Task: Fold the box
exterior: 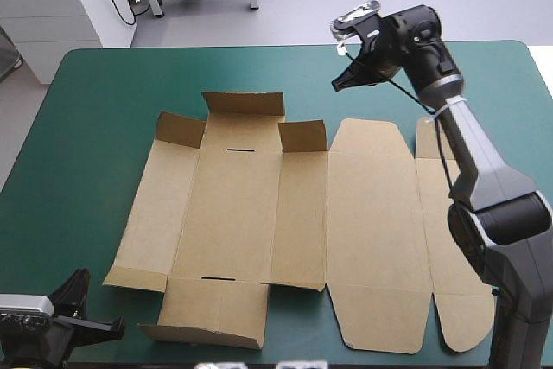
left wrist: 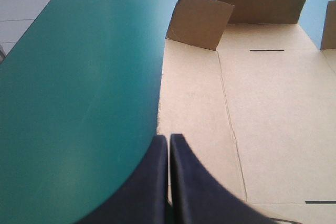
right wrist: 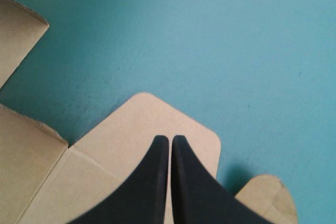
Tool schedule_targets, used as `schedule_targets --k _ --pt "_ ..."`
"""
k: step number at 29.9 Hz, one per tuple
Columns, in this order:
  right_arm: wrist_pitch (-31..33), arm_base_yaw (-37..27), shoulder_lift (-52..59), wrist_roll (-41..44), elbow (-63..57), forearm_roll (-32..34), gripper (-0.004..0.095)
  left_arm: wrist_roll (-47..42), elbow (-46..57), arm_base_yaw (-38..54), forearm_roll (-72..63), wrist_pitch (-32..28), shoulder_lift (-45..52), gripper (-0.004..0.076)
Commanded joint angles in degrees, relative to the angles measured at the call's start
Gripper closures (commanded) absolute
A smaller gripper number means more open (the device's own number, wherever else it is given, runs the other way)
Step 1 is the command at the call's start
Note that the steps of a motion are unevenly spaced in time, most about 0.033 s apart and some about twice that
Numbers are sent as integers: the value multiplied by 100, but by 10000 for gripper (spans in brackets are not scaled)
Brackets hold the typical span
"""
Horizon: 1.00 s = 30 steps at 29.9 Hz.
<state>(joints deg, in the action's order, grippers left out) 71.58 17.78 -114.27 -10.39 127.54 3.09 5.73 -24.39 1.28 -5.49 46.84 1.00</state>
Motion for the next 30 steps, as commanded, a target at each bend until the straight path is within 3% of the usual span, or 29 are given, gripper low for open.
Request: schedule_targets --k 1,5,9,18,30 --pt "-24 -466 881 -101 -664 -558 908 -31 -123 -2 -53 -453 42 731" --pt "-233 -837 1677 -262 -1943 -672 908 -31 -123 -2 -78 -453 42 731" --pt "-1129 -1121 2763 -247 -3585 -916 909 -31 -123 -2 -78 -453 42 731" --pt "-2525 -1226 5060 -161 -6589 -1257 910 -109 -134 -2 -118 -460 -131 731" --pt "-3147 -1226 7343 80 -9037 -1382 910 -71 -1047 -2 -107 -638 -1464 731"
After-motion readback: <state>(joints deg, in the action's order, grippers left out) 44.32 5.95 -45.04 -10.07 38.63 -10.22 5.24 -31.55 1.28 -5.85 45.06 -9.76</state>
